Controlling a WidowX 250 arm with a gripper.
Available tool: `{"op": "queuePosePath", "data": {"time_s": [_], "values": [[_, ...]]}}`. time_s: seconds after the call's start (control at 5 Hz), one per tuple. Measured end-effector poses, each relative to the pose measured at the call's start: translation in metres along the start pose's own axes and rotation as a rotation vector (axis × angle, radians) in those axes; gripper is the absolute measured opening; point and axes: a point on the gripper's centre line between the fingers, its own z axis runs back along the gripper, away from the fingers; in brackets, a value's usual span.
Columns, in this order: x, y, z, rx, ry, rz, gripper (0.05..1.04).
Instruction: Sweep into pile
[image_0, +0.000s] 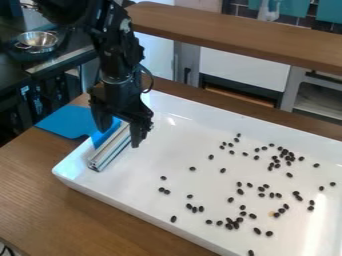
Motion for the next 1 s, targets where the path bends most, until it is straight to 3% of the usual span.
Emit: {"op": "queuePosePath", "data": {"time_s": [0.6, 1.0], "values": [[-0.004, 0.000, -0.014, 0.009, 0.053, 0.009, 1.001], [-0.002, -0.001, -0.020, 0.023, 0.043, -0.006, 1.001]]}}
